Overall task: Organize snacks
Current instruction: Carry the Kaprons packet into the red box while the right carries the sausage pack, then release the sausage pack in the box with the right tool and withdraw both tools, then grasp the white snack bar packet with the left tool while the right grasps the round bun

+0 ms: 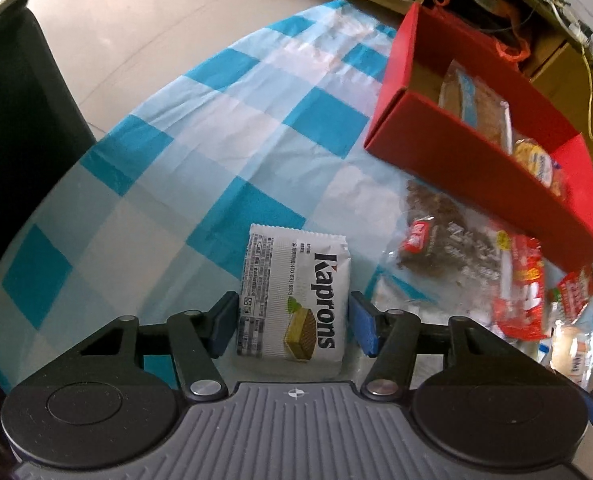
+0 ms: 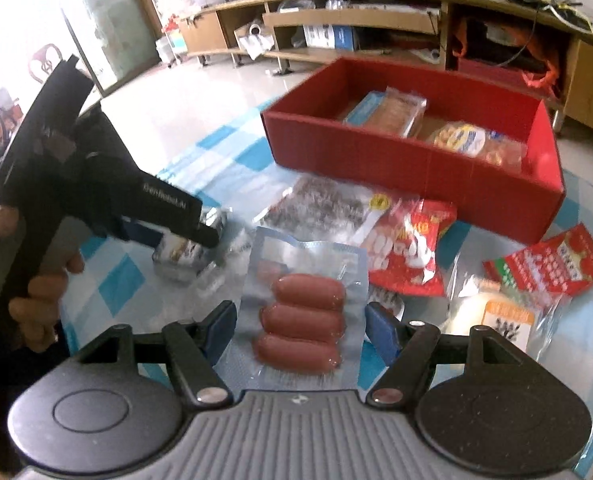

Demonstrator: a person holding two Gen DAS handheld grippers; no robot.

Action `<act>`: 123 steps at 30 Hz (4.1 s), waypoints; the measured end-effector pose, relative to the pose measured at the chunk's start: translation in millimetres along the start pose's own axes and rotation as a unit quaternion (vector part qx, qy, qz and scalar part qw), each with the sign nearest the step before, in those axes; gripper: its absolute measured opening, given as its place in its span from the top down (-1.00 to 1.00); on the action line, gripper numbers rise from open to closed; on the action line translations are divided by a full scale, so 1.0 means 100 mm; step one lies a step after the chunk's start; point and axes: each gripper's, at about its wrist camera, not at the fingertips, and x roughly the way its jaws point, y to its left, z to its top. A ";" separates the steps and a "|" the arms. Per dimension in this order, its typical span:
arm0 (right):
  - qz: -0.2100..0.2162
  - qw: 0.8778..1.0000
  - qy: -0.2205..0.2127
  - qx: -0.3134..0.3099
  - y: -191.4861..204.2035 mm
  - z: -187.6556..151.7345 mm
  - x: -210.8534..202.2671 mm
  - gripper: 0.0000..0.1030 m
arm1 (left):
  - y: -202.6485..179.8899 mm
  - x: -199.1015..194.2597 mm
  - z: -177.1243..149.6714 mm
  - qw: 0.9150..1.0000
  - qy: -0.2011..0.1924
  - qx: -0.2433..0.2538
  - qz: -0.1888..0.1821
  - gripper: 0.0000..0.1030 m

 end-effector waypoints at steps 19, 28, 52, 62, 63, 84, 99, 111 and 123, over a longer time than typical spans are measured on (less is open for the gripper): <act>-0.032 0.992 -0.099 0.066 -0.50 0.64 -0.27 -0.36 | -0.71 -0.50 0.42 0.993 -0.078 0.026 -0.087 -0.28; -0.045 0.988 -0.125 0.080 -0.76 1.01 -0.23 -0.36 | -1.05 -0.44 0.76 0.990 -0.103 0.048 -0.082 -0.28; -0.078 0.987 -0.088 0.109 -1.33 1.41 0.43 -0.39 | -1.25 0.02 1.18 0.993 -0.102 0.057 -0.030 -0.42; -0.078 0.988 -0.085 0.103 -1.29 1.38 0.39 -0.42 | -1.29 -0.03 1.06 0.991 -0.105 0.080 -0.027 -0.55; -0.077 0.988 -0.085 0.102 -1.28 1.37 0.39 -0.42 | -1.29 -0.04 1.05 0.991 -0.106 0.082 -0.026 -0.56; -0.072 0.991 -0.067 0.091 -1.21 1.18 0.29 -0.43 | -1.10 -0.11 0.72 0.991 -0.084 0.104 -0.020 -0.79; -0.057 0.993 -0.062 0.080 -1.03 0.84 -0.05 -0.52 | -0.78 -0.03 -0.12 0.994 -0.008 0.109 -0.024 -0.82; -0.045 0.993 -0.062 0.088 -0.96 0.61 -0.25 -0.53 | -0.77 0.24 -0.41 0.990 0.026 0.134 0.018 -0.82; -0.082 0.987 0.024 0.139 -1.42 0.28 0.03 -0.53 | -0.64 0.07 -0.45 0.991 0.017 0.135 0.001 -0.13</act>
